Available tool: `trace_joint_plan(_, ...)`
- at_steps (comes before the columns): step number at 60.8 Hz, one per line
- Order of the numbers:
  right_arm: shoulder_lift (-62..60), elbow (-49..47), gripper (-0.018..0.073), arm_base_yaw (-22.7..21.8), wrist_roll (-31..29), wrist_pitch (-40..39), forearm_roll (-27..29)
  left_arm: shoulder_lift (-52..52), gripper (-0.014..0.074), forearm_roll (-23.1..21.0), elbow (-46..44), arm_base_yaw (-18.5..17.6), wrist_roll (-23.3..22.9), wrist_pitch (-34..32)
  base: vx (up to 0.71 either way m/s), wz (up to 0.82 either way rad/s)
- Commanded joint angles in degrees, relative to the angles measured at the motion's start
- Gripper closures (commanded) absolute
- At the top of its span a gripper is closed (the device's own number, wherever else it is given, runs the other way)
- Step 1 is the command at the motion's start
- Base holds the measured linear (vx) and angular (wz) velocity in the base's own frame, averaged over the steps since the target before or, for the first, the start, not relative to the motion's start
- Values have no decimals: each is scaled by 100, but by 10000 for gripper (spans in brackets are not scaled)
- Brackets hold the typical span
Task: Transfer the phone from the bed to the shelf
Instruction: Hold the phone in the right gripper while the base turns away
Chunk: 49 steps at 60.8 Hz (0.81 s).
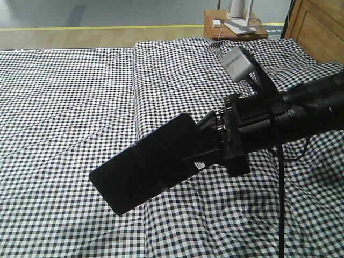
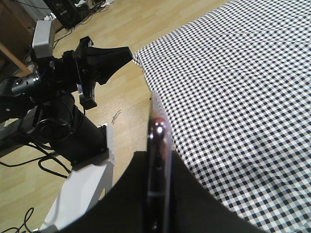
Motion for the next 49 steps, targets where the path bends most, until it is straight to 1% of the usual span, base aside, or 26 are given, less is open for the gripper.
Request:
trace_joint_plan(1,-198,-142,561,-16,-7,452,470,-24,595,-52,-132,-18,-33,-410,0,0)
trace_joint_plan(29,-198,-142,561,-16,-7,452,470,-24,595,-52,-132,-18,-33,-410,0,1)
trace_joint_plan(49,-198,-142,561,-16,-7,452,470,-24,595,-52,-132,-18,-33,-410,-3,9)
